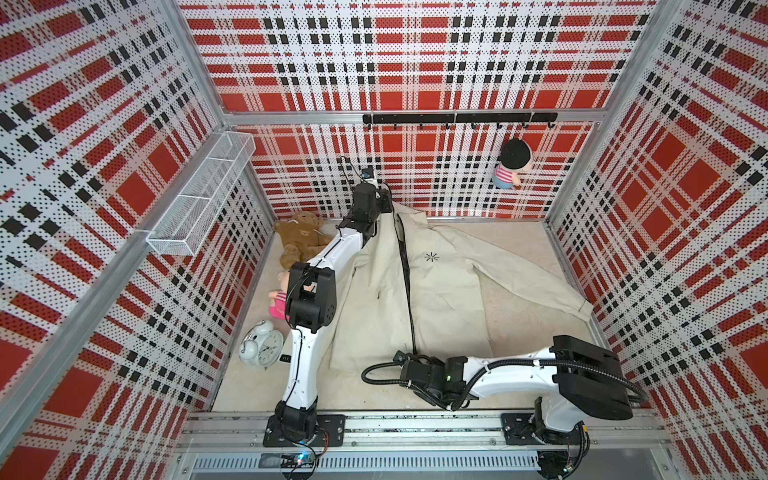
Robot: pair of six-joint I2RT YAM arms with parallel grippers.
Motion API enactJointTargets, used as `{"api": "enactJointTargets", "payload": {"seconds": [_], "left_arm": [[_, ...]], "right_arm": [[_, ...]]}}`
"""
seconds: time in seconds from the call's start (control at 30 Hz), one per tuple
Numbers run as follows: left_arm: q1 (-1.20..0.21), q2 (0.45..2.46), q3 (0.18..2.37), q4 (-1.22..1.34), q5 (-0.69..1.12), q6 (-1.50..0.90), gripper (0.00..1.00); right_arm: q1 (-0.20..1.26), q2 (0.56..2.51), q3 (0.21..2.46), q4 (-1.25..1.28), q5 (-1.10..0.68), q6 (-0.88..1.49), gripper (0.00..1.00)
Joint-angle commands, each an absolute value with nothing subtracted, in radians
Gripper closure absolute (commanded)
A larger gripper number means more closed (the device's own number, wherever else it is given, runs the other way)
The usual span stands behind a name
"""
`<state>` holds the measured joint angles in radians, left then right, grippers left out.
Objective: Unzip the jacket
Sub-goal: Unzip the zipper on the jacket.
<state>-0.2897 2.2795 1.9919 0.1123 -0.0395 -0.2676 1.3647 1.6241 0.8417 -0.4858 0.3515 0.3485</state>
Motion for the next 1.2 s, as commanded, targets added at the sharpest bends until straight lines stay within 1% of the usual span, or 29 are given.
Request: {"api": "enactJointTargets", "payload": {"seconds": [0.0, 0.33, 0.43, 0.53, 0.57, 0.6, 0.63, 0.67, 0.7, 0.73, 0.83, 0.93, 1.0, 1.03, 1.07, 1.17], "left_arm": [[-0.288, 2.293, 2.029, 0.172, -0.117, -0.243, 1.0], [-0.29, 2.315, 2.011, 0.197, -0.145, -0.214, 1.0], [-0.29, 2.317, 2.011, 0.201, -0.14, -0.212, 1.0], [-0.291, 2.296, 1.981, 0.22, -0.12, -0.206, 1.0], [-0.29, 2.282, 1.96, 0.234, -0.115, -0.205, 0.97], [-0.288, 2.266, 1.939, 0.247, -0.108, -0.203, 0.83], [-0.286, 2.247, 1.919, 0.258, -0.098, -0.201, 0.69], [-0.285, 2.222, 1.891, 0.27, -0.098, -0.2, 0.5], [-0.283, 2.196, 1.856, 0.286, -0.087, -0.196, 0.28], [-0.282, 2.158, 1.807, 0.313, -0.077, -0.192, 0.01], [-0.282, 2.015, 1.636, 0.411, -0.073, -0.162, 0.02], [-0.285, 1.861, 1.495, 0.433, -0.07, -0.144, 0.02], [-0.28, 1.76, 1.399, 0.43, -0.024, -0.134, 0.02], [-0.278, 1.699, 1.344, 0.422, 0.012, -0.122, 0.02], [-0.281, 1.644, 1.293, 0.404, 0.008, -0.118, 0.02], [-0.318, 1.525, 1.185, 0.293, -0.099, -0.13, 0.02]], "right_arm": [[1.398, 1.6, 0.829, -0.562, 0.313, 0.422, 1.0], [1.474, 1.578, 0.781, -0.587, 0.283, 0.529, 1.0], [1.477, 1.571, 0.773, -0.593, 0.297, 0.546, 1.0], [1.477, 1.566, 0.783, -0.616, 0.353, 0.587, 1.0], [1.476, 1.565, 0.789, -0.623, 0.373, 0.596, 1.0], [1.472, 1.566, 0.801, -0.635, 0.405, 0.614, 0.82], [1.464, 1.566, 0.811, -0.641, 0.415, 0.621, 0.7], [1.453, 1.565, 0.826, -0.643, 0.415, 0.627, 0.61], [1.446, 1.561, 0.839, -0.645, 0.424, 0.636, 0.54], [1.439, 1.553, 0.856, -0.648, 0.447, 0.655, 0.46], [1.393, 1.5, 0.881, -0.629, 0.449, 0.671, 0.36], [1.312, 1.411, 0.877, -0.57, 0.386, 0.664, 0.32], [1.239, 1.337, 0.86, -0.526, 0.341, 0.671, 0.3], [1.175, 1.293, 0.849, -0.512, 0.314, 0.691, 0.29], [1.111, 1.26, 0.839, -0.507, 0.292, 0.711, 0.29], [0.891, 1.182, 0.809, -0.49, 0.226, 0.766, 0.28]]}}
